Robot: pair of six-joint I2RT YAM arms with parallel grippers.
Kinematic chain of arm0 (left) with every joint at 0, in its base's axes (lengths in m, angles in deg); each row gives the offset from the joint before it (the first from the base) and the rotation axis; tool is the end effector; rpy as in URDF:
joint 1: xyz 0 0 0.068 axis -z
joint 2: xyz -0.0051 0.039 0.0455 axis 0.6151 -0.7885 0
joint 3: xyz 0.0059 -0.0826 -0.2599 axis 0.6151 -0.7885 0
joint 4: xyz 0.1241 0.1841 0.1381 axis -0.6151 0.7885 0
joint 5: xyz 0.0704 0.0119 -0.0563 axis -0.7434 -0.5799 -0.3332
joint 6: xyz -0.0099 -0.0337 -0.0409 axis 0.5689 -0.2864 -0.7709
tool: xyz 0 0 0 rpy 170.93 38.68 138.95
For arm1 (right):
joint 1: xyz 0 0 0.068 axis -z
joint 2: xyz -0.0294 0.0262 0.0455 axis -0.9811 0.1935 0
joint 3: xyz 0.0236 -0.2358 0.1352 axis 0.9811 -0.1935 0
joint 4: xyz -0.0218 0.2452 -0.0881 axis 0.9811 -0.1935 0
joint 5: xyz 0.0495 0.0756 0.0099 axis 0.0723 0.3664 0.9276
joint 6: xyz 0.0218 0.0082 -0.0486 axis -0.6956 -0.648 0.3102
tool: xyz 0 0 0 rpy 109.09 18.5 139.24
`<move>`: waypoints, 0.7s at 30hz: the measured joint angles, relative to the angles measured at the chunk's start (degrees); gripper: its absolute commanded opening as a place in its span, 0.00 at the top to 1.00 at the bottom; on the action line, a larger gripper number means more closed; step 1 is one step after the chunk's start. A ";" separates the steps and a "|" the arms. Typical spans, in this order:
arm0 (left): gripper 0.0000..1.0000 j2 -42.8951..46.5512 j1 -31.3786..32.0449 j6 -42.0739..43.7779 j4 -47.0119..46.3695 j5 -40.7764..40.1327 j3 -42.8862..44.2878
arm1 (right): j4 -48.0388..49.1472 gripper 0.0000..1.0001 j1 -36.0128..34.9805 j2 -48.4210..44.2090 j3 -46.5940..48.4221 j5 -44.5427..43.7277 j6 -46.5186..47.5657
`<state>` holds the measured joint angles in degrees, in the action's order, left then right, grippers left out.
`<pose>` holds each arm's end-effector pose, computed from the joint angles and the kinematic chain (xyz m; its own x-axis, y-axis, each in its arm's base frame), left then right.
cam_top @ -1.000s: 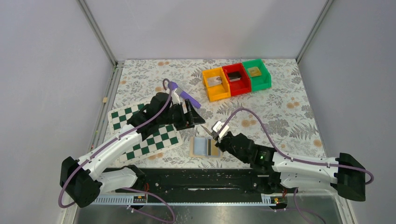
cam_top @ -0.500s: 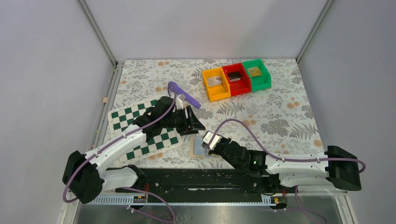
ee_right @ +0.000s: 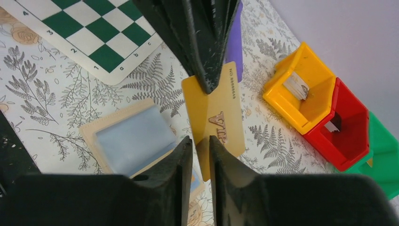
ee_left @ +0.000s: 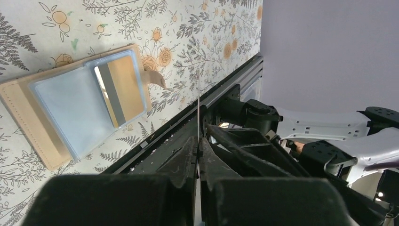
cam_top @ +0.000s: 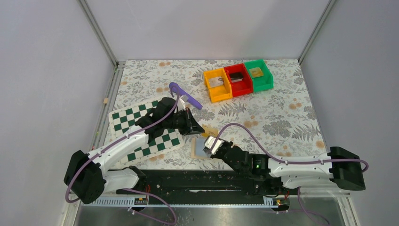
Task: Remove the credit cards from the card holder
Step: Remove the credit card from the card holder.
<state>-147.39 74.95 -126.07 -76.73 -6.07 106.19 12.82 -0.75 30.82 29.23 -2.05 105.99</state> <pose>0.1930 -0.1670 0.2618 -0.9565 -0.1915 -0.2200 0.0841 0.5410 -0.8368 0.0619 0.2218 0.2320 0.2380 -0.4452 -0.8632 -0.6513 0.5862 -0.4818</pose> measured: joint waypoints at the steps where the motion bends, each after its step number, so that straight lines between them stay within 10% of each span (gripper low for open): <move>1: 1.00 -0.07 -0.04 0.55 -0.20 0.24 0.00 | -0.02 0.59 -0.02 -0.79 -0.15 -0.02 -0.66; 10: 1.00 2.56 -0.55 6.12 -3.50 0.37 -3.89 | -10.45 0.35 -0.22 -11.32 -0.26 0.68 -15.39; 21: 1.00 13.79 -0.72 10.97 -12.07 -1.49 -11.85 | -22.53 0.40 14.88 -20.96 1.77 15.65 -43.76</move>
<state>-133.60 74.23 -115.10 -88.80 -7.56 94.34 -9.71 14.14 9.86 31.00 13.60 62.24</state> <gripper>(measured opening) 0.010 0.609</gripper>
